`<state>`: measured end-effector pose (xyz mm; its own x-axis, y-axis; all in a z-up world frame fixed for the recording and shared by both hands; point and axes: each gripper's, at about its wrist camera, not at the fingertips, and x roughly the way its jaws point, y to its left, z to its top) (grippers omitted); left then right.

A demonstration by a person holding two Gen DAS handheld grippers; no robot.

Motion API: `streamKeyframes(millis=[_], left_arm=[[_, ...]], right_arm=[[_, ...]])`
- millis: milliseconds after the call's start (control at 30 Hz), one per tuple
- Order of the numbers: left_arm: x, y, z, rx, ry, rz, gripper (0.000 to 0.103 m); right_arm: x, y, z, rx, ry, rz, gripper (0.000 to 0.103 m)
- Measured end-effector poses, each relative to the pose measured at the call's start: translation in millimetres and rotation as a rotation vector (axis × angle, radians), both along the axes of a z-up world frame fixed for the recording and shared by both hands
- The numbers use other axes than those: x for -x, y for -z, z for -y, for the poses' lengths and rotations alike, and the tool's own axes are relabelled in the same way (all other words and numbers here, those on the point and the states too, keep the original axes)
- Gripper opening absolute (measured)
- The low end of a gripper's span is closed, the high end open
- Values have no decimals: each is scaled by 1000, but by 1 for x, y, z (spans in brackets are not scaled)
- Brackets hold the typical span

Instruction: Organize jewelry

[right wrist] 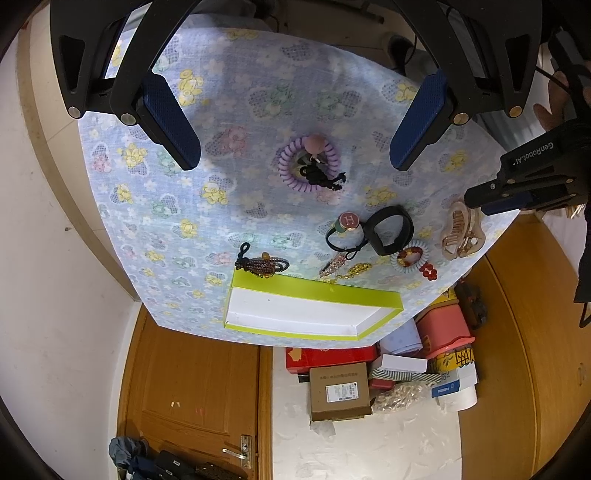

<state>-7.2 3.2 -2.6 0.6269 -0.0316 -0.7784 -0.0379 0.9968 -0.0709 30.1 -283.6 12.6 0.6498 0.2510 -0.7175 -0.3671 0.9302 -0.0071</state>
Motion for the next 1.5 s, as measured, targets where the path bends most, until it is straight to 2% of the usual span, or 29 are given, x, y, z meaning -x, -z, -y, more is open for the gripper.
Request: streamKeyframes(millis=[867, 1033, 1500], left_arm=[[2, -2, -1, 5, -1, 11, 30], [1, -1, -1, 2, 4, 1, 30], [-7, 3, -11, -7, -29, 10, 32]], right_arm=[[1, 2, -1, -6, -7, 6, 102], [6, -6, -5, -8, -16, 6, 102], [-3, 4, -4, -27, -38, -4, 102]])
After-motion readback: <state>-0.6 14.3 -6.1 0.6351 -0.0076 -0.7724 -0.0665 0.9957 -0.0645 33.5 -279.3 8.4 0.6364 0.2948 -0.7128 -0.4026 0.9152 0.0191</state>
